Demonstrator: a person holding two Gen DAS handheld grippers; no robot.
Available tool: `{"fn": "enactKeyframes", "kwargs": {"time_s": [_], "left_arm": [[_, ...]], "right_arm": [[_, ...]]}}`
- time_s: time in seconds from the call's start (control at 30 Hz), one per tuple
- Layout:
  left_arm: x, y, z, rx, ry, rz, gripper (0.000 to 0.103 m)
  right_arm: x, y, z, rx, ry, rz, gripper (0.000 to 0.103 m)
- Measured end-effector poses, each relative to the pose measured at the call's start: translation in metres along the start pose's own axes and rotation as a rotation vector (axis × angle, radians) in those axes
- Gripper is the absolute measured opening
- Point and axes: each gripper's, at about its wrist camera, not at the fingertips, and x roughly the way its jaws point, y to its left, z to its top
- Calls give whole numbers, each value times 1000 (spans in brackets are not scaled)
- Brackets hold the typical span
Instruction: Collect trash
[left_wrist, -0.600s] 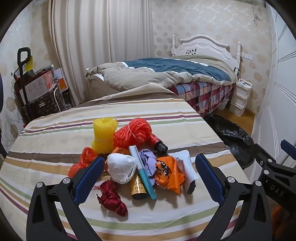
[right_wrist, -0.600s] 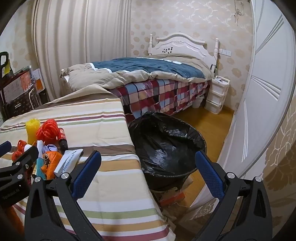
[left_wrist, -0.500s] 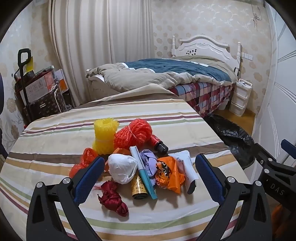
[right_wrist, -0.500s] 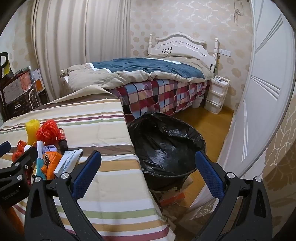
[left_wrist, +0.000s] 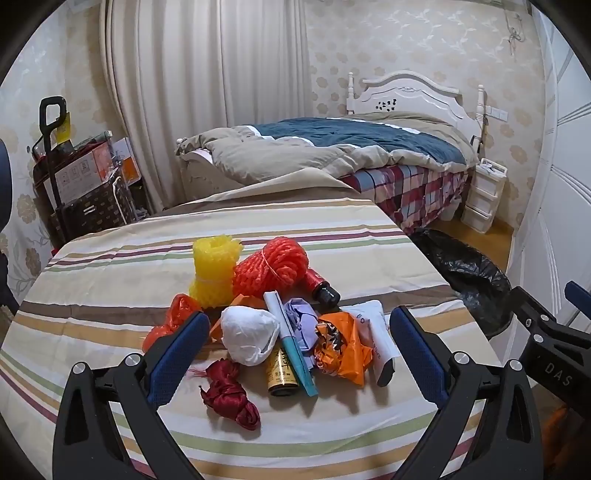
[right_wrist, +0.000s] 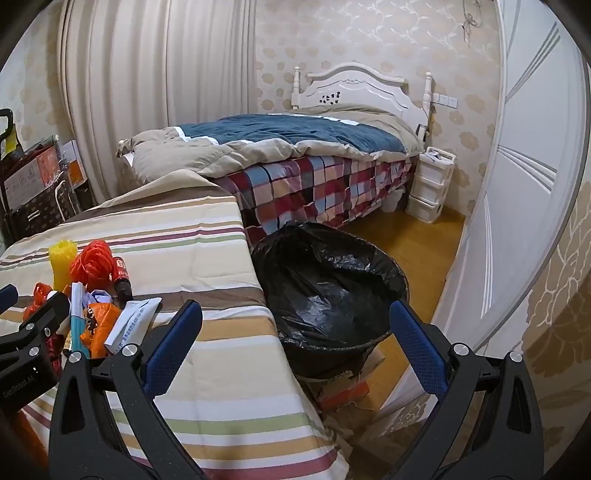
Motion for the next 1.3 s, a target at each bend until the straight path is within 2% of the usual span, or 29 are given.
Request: {"fn": "enactKeyframes", "kwargs": {"time_s": [1.3], "left_arm": [[-2,6,0,-3,4,6,97]], "right_arm": [[2,-4,-7,12,6,-1,99]]}}
